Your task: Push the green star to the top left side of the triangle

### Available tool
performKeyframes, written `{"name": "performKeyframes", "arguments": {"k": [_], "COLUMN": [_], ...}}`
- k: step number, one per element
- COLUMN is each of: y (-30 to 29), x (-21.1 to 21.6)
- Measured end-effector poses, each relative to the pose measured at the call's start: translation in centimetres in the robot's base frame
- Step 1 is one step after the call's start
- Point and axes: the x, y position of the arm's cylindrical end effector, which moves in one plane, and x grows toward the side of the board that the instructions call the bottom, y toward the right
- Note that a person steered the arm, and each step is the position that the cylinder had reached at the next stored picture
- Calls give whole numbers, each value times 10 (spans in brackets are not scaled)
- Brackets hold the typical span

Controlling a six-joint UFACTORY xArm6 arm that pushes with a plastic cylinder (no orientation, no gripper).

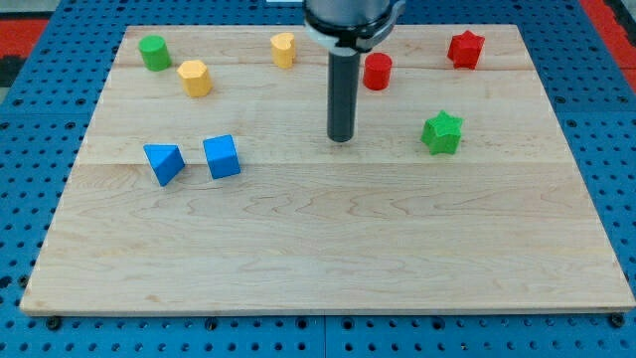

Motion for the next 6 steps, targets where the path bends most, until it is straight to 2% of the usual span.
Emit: {"name": "performKeyframes", "arguments": {"k": [1,2,3,4,5,6], "y": [-12,-12,-18,-7,57,167], "x": [34,25,-21,-32,-72,-77]}}
